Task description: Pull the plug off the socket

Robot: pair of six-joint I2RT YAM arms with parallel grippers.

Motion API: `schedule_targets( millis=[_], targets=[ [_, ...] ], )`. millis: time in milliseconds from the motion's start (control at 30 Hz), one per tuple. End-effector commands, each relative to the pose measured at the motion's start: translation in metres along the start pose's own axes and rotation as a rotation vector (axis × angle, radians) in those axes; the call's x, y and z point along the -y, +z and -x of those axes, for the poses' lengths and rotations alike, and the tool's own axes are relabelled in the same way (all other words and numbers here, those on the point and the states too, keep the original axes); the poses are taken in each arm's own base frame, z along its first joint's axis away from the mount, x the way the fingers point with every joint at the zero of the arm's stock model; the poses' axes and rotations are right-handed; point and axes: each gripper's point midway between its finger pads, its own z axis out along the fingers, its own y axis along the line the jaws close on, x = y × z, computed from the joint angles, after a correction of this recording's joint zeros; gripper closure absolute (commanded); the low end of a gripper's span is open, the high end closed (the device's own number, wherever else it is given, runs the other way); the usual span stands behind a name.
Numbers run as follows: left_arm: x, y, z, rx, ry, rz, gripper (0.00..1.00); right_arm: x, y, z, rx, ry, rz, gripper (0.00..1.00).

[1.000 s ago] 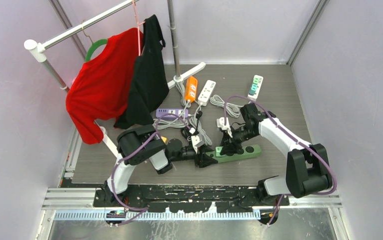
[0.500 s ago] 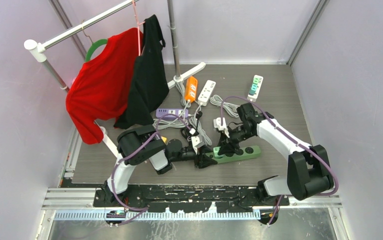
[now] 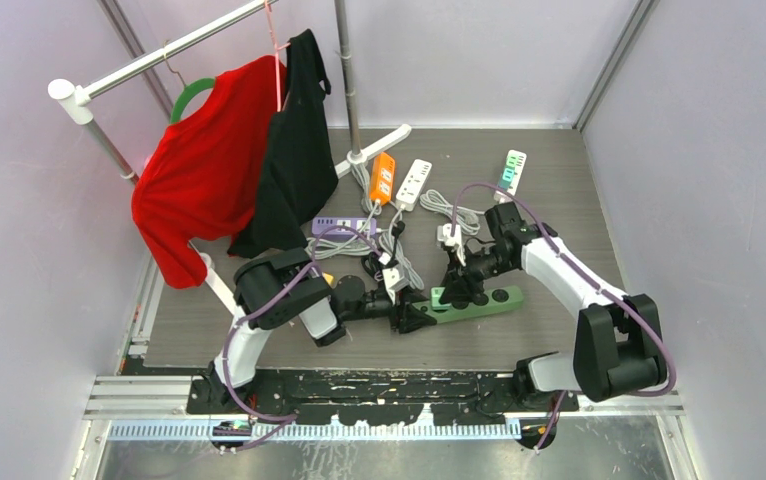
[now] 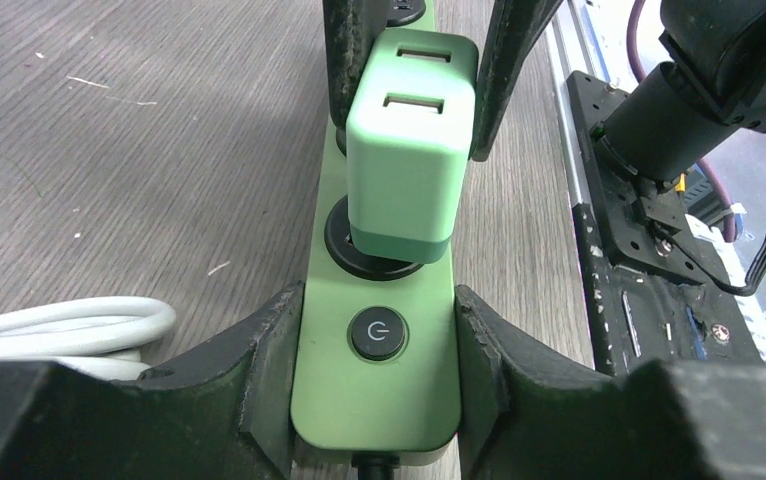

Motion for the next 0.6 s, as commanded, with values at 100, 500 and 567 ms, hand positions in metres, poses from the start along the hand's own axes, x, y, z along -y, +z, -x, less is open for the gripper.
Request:
schedule_targets(
  millis=[100, 500, 567],
  targets=[
    [-0.014, -0.025, -0.064, -0.209, -0.158, 0.088, 1.0, 0.014, -0.031, 0.058, 0.173, -0.102, -0.101, 0.99],
    [-0.013, -0.025, -0.063, -0.24, -0.119, 0.088, 1.0, 0.047, -0.01, 0.04, 0.124, 0.023, -0.192, 0.99],
    [-0.013, -0.025, -0.066, -0.259, -0.109, 0.098, 1.0, 0.058, -0.012, 0.042, 0.125, 0.057, -0.242, 0.99]
  ],
)
